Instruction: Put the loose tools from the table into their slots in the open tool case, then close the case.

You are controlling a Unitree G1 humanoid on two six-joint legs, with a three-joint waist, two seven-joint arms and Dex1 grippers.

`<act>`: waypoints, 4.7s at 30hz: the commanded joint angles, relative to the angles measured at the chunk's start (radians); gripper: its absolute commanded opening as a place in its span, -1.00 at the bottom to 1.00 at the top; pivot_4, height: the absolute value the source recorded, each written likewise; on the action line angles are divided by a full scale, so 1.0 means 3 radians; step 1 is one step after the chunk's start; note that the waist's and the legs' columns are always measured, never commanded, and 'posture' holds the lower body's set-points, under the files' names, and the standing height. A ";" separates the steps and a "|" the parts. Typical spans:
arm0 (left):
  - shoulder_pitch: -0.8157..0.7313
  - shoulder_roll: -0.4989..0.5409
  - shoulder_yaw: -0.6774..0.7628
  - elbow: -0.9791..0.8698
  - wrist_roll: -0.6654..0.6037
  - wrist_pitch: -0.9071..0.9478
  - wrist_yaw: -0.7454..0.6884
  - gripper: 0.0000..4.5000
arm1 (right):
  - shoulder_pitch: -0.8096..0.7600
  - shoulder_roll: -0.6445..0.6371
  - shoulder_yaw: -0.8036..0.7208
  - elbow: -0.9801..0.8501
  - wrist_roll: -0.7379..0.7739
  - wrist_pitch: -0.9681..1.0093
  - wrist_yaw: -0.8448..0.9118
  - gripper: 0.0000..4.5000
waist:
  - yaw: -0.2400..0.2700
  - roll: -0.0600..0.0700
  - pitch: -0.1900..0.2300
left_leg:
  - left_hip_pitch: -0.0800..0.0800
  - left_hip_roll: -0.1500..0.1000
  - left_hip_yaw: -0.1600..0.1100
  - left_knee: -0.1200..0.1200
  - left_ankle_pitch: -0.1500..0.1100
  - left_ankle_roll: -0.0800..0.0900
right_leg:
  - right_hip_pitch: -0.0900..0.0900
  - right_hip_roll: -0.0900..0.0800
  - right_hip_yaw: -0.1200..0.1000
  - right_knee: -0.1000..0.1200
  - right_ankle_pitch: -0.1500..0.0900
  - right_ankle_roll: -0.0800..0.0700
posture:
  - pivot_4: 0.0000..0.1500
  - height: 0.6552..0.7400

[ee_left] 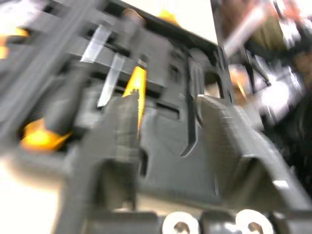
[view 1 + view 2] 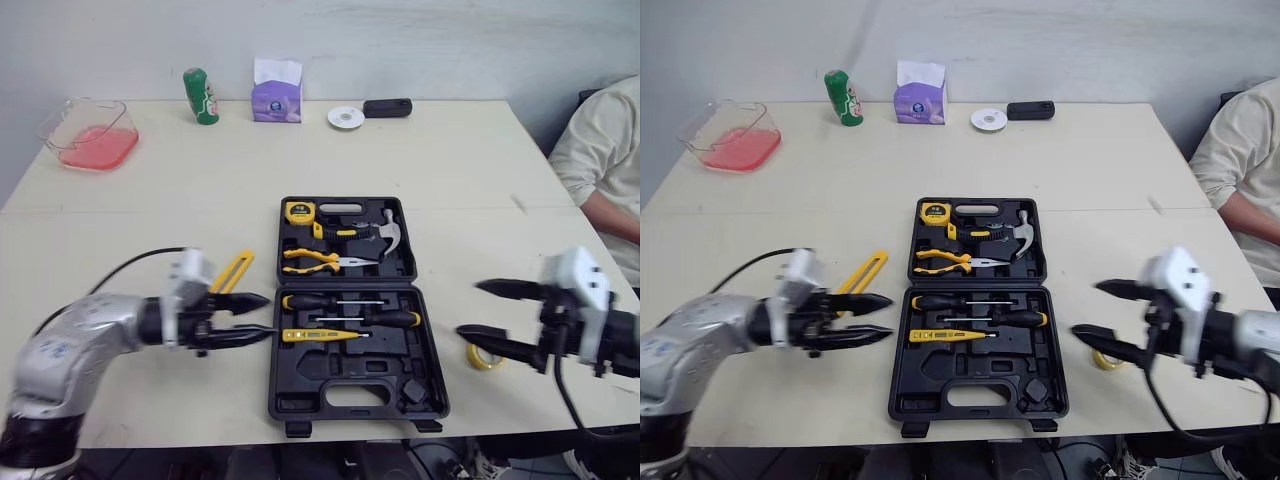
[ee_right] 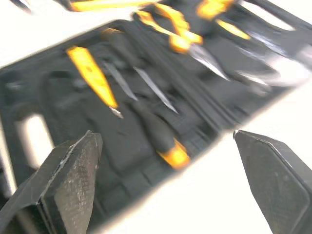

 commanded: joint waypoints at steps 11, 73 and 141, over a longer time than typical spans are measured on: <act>0.0619 0.0602 0.1256 0.1740 0.0625 -0.0900 0.0236 0.99 | 0.0525 -0.0034 -0.0782 0.1674 -0.0858 -0.1004 0.0371 1.00 | -0.0012 -0.0005 0.0003 | 0.0012 0.0000 0.0011 -0.0012 -0.0013 0.0013 | 0.0002 -0.0002 0.0000 -0.0013 -0.0035 -0.0065 | 1.00 0.63; -0.1154 0.0633 -0.0754 -0.0166 0.0269 0.0250 0.0189 -0.39 | -0.1420 0.0170 0.1164 -0.0481 0.0642 0.0178 -0.0306 1.00 | 0.0030 -0.0001 0.0001 | -0.0005 0.0001 0.0013 -0.0010 -0.0005 -0.0006 | -0.0009 0.0000 -0.0002 -0.0008 0.0004 -0.0009 | 1.00 0.63; -0.1045 -0.0461 -0.2770 0.0520 0.1659 -0.1337 -0.0383 -0.98 | -0.0008 -0.0311 0.0295 -0.0798 0.0709 0.0353 0.0006 1.00 | 0.0083 -0.0004 0.0001 | -0.0003 -0.0008 -0.0019 0.0001 0.0000 0.0013 | 0.0006 0.0006 -0.0001 -0.0001 0.0006 0.0001 | 1.00 0.63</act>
